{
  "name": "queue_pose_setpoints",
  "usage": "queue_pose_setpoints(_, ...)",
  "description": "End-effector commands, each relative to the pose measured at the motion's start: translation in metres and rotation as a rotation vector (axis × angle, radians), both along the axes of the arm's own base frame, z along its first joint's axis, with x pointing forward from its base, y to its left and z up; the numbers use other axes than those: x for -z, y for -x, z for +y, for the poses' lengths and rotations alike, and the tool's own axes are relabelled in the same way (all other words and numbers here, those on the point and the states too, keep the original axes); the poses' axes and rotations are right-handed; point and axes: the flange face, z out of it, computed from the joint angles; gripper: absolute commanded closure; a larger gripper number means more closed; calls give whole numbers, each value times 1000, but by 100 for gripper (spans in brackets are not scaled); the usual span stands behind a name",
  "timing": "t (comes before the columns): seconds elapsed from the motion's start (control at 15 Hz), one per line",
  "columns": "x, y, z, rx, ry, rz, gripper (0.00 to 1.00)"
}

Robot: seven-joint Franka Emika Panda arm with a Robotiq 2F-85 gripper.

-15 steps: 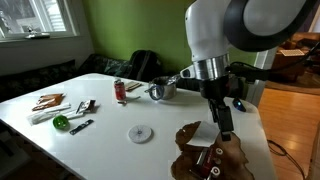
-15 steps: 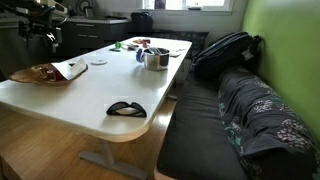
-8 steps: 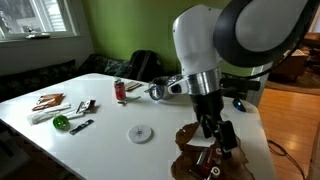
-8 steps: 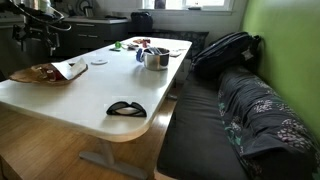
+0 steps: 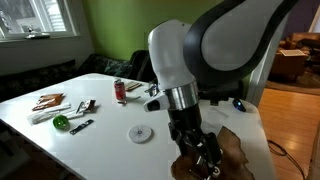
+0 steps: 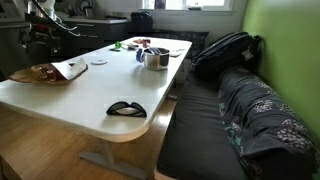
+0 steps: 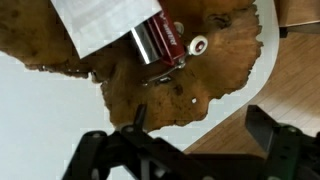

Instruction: Remove the toy cart from the wooden plate and put it on the table

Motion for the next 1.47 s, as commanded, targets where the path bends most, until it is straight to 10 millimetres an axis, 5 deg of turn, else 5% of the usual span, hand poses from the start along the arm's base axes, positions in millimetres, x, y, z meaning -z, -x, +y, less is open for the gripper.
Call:
queue_pose_setpoints(0.0,4,-3,2,-14,-9,8,0)
queue_pose_setpoints(0.73,27,-11,-15,51,-4,115,0)
queue_pose_setpoints(1.4,43,-9,-59,115,138,240,0)
